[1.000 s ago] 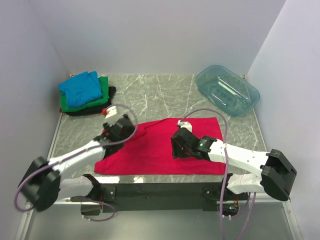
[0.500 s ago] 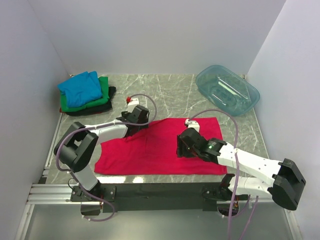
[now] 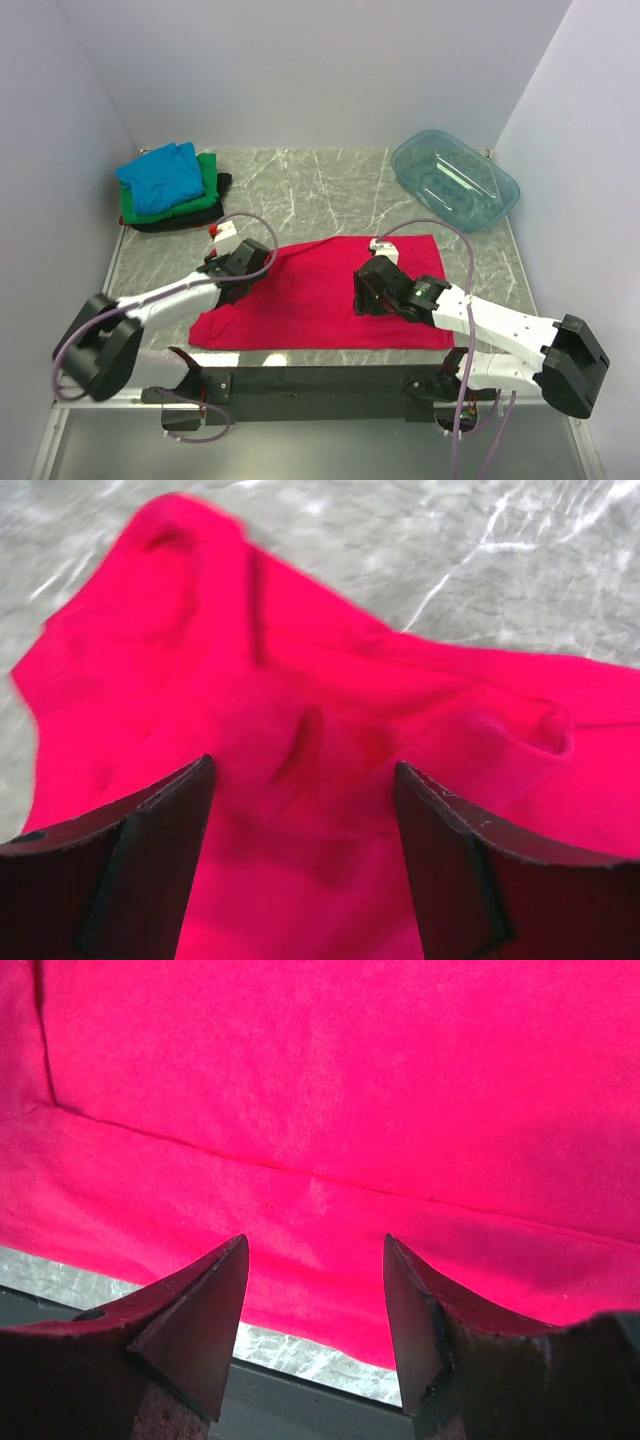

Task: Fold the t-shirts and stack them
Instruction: Fold the tshirt

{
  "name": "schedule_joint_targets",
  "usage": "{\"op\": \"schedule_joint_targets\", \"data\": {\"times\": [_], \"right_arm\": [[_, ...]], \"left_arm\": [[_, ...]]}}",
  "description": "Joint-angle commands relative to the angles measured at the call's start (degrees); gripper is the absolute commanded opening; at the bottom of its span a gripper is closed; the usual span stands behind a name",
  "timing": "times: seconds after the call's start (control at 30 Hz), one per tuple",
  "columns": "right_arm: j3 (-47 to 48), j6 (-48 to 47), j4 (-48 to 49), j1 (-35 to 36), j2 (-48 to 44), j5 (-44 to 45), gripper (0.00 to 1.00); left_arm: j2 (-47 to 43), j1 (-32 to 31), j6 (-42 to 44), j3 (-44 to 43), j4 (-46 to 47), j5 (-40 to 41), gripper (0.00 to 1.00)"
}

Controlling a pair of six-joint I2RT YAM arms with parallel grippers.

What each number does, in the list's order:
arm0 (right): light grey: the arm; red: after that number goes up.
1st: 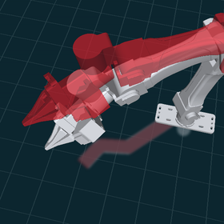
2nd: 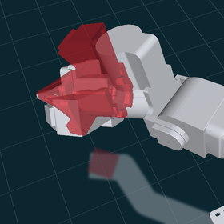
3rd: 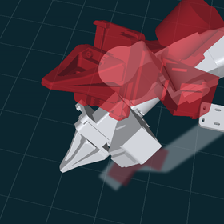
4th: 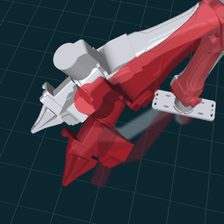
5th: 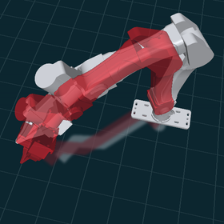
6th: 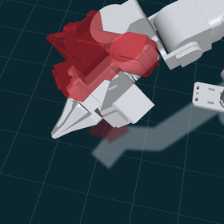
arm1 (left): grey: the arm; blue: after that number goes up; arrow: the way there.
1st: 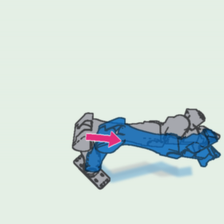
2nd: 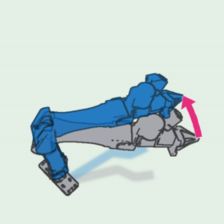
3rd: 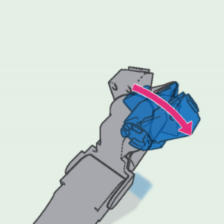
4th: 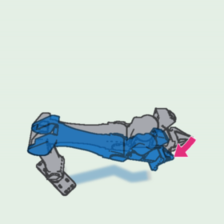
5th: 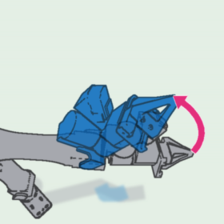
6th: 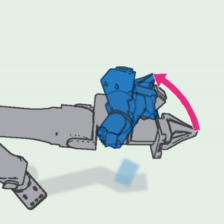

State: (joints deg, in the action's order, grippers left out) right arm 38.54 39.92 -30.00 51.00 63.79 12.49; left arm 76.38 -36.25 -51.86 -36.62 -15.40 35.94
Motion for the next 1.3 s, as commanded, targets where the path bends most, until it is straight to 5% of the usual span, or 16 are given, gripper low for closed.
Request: {"op": "schedule_joint_targets", "data": {"times": [0.0, 0.13, 0.57, 0.93, 1.07, 1.27], "right_arm": [[1.01, -0.63, 1.87, -0.29, 0.55, 0.08, 0.63], [1.53, -0.81, 1.61, -0.29, 1.07, 0.08, 0.63], [-0.66, 0.24, 1.08, -0.64, -2.79, 1.22, 0.64], [-0.40, -5.29, 2.22, -10.30, -3.41, -2.20, 0.64], [0.83, -8.89, 2.84, -18.90, -3.15, -2.91, 0.64], [5.57, -13.55, 5.12, -32.71, 3.43, -2.39, 0.66]], "left_arm": [[-7.28, -0.58, -5.63, 3.56, -1.05, 2.12, 0.78], [-8.97, -0.49, -2.65, 1.74, -1.82, 4.74, 0.79], [9.05, 6.54, 7.29, -9.52, 0.81, 0.27, 0.74], [7.12, 6.54, 6.15, -6.71, 0.19, 0.18, 0.31], [5.19, 6.63, 6.42, -5.39, 0.28, 0.09, 0.04], [3.69, 6.63, 6.50, -4.34, 0.46, -1.40, 0.01]]}}
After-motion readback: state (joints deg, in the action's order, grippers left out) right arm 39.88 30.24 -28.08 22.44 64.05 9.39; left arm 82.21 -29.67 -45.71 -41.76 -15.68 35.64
